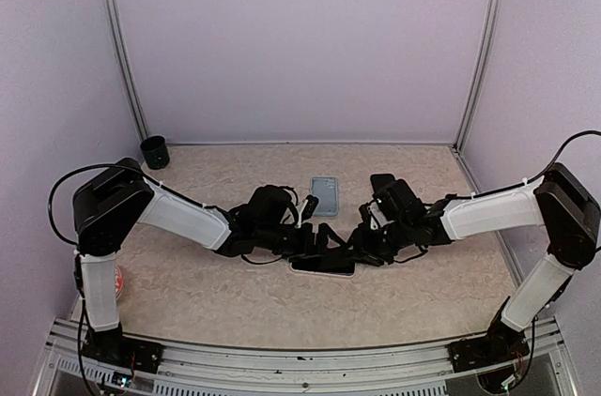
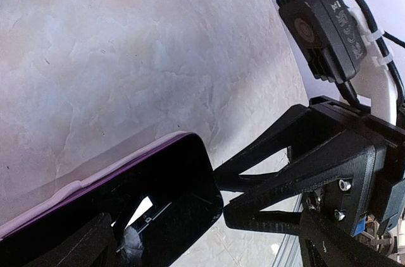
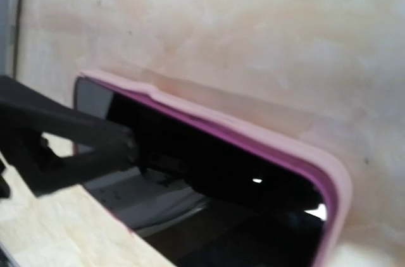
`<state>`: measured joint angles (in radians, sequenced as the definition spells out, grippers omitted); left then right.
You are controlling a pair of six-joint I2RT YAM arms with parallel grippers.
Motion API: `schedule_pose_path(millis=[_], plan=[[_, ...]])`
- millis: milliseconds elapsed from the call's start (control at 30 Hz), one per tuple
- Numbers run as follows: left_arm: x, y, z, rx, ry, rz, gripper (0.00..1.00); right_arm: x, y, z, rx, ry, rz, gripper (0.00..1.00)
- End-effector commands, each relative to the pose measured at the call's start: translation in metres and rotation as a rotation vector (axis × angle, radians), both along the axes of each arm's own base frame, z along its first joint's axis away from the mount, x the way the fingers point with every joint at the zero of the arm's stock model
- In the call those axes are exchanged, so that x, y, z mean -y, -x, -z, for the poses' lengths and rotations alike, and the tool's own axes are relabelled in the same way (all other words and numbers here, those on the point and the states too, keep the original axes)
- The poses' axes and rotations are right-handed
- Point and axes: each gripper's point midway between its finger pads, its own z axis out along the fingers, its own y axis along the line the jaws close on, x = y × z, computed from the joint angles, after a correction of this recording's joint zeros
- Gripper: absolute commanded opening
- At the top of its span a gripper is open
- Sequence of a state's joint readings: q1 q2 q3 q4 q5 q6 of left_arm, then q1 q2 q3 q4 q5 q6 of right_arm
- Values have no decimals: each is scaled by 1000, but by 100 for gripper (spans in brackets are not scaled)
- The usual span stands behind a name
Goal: Put the phone into the phone case
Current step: Install the phone on the phone case, then adjust the phone and the phone case.
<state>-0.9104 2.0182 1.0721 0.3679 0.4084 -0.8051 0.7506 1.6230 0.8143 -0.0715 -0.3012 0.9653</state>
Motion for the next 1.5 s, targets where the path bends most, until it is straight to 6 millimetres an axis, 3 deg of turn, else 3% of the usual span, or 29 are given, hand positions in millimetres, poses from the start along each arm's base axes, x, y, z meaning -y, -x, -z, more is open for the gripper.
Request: schedule_pose_path(millis=[0,100,233,467,1100,1467], plan=[[-44,29,91,-177,-279,-27,99,-2,0,7,9,-15,-14,27],[-45,29,91,-177,-281,-28,99,3,5,22,-27,3,-15,12],[-46,29,91,-177,-282,-29,99,11,10,34,-49,28,-5,4],[-46,27,89,-175,-278,-34,99,24,20,45,-64,71,-4,0],[-47,26,90,-178,-279,-38,99,63,44,102,-186,186,16,0],[-48,21,84,-174,-272,-49,99,81,65,114,-229,227,5,0]])
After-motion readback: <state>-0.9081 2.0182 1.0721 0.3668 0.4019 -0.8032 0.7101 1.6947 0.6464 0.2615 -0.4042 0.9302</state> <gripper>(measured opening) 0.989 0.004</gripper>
